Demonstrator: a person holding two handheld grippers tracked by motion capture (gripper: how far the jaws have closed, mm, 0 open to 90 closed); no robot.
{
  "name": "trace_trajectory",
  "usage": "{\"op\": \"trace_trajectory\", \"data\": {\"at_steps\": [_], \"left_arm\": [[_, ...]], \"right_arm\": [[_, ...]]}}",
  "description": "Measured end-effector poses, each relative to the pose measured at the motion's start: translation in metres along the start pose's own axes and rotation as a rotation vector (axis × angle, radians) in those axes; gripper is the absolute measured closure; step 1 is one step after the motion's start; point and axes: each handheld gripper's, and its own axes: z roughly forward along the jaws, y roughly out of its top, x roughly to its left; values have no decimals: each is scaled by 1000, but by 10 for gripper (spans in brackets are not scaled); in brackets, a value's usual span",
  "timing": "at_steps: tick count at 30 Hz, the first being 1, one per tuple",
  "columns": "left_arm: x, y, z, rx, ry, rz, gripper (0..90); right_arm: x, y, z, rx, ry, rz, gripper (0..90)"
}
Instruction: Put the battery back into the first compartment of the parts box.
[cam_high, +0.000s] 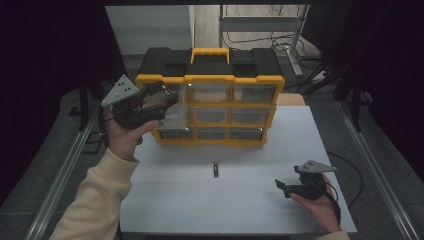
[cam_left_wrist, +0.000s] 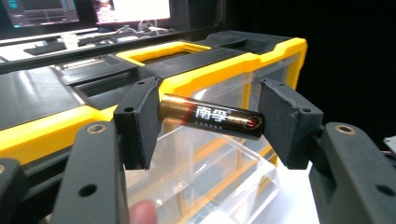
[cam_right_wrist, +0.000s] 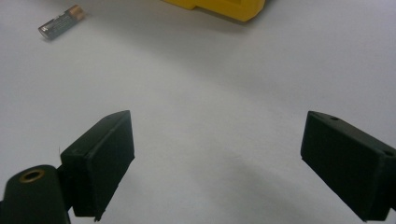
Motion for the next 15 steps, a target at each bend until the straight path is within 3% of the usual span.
{"op": "trace_trajectory", "data": {"at_steps": [15], "left_arm": [[9, -5, 5, 40, 94, 4, 409]], "right_arm": [[0, 0, 1, 3, 1, -2, 101]]}}
